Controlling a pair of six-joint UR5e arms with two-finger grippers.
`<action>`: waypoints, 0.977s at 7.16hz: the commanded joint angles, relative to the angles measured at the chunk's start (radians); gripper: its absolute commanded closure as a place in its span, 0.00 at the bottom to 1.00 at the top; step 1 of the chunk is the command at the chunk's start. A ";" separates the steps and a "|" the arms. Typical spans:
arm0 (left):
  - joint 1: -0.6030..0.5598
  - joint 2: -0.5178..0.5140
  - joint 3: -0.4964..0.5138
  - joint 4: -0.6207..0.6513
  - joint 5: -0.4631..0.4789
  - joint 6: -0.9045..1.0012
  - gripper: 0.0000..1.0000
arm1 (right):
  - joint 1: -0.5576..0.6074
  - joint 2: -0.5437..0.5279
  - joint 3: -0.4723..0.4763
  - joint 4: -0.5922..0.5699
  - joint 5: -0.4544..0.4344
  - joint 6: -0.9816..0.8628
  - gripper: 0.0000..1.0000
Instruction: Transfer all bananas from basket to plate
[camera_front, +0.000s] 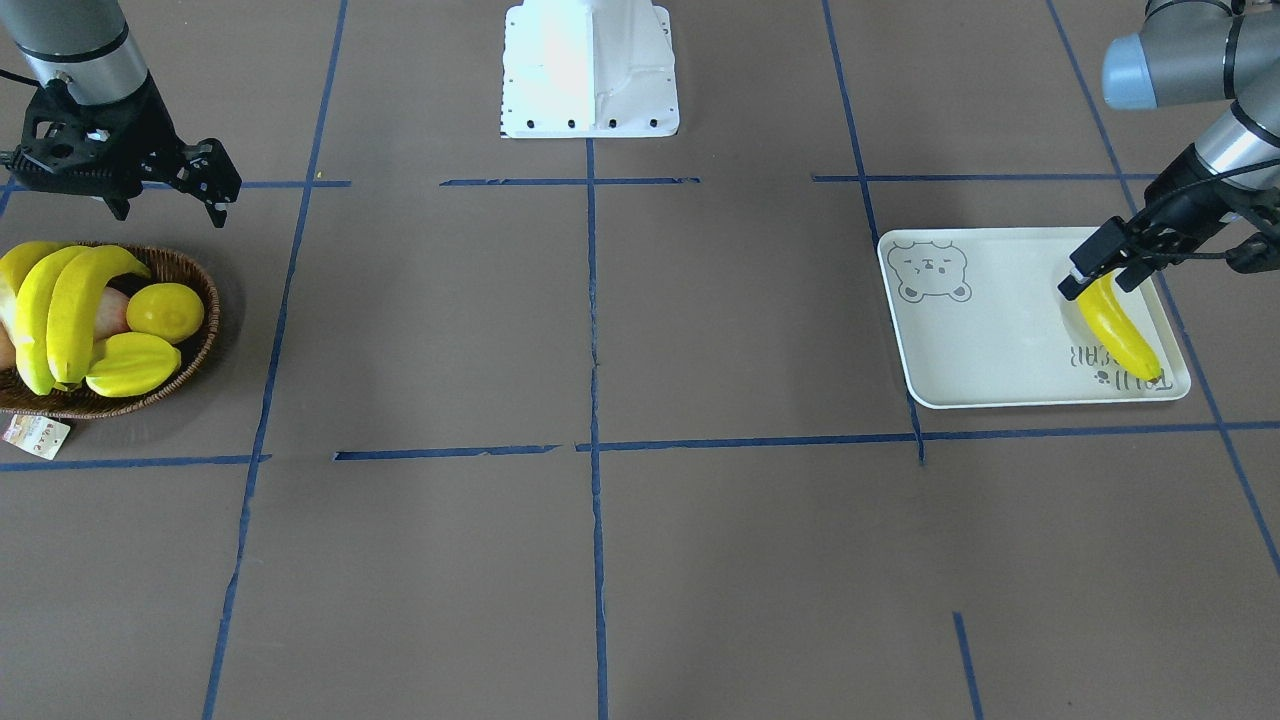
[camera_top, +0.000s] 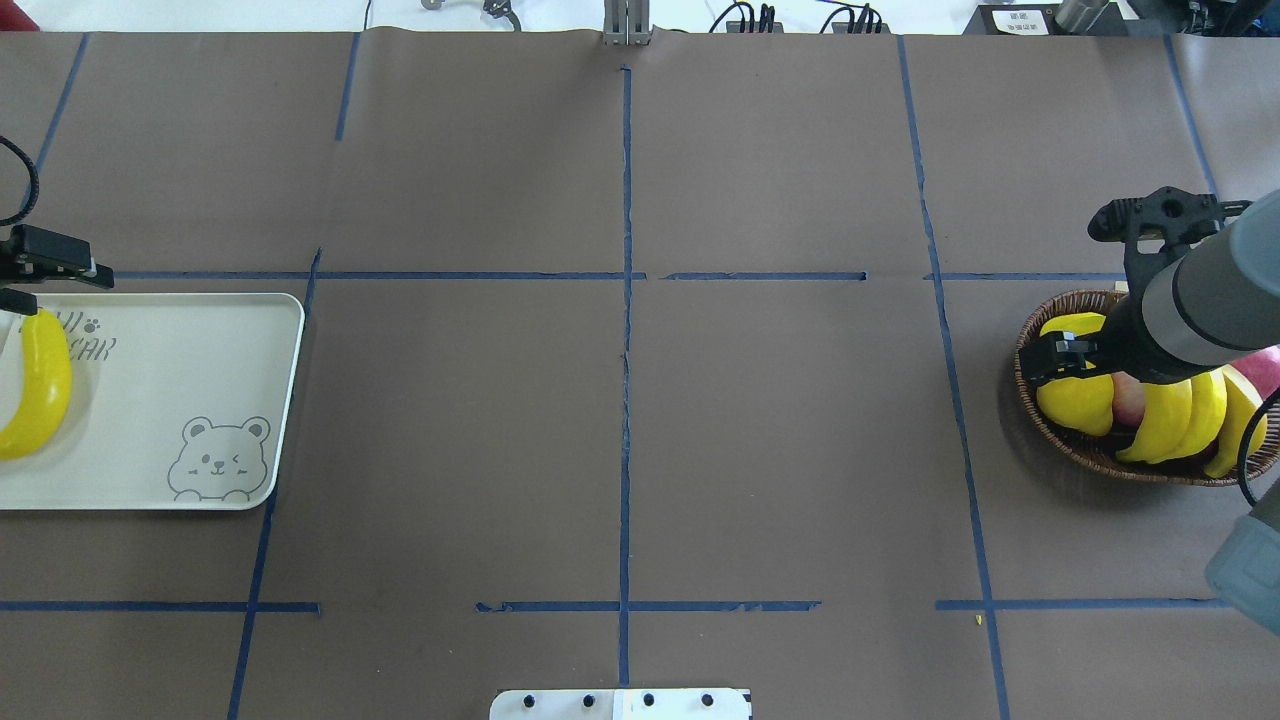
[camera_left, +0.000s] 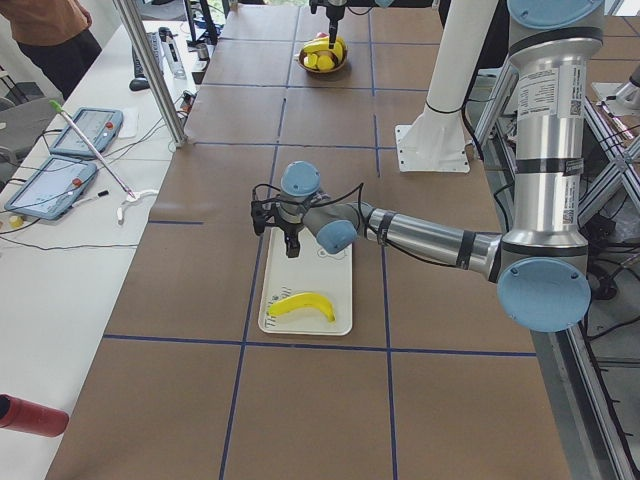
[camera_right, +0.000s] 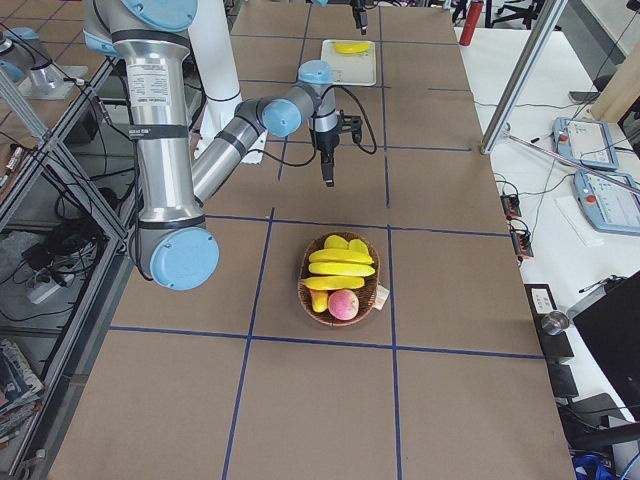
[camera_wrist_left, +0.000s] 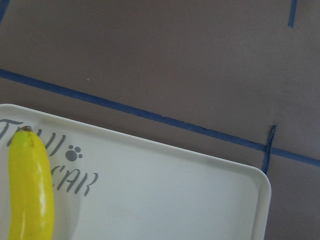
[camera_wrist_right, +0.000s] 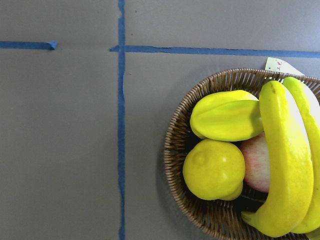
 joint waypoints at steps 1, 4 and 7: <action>0.006 -0.015 -0.006 -0.002 -0.007 -0.002 0.00 | 0.000 -0.009 -0.069 0.001 -0.021 -0.006 0.00; 0.008 -0.026 -0.012 -0.004 -0.007 -0.002 0.00 | 0.001 -0.035 -0.117 0.001 -0.066 -0.048 0.01; 0.017 -0.037 -0.012 -0.004 -0.005 -0.002 0.00 | 0.003 -0.041 -0.164 0.003 -0.110 -0.083 0.01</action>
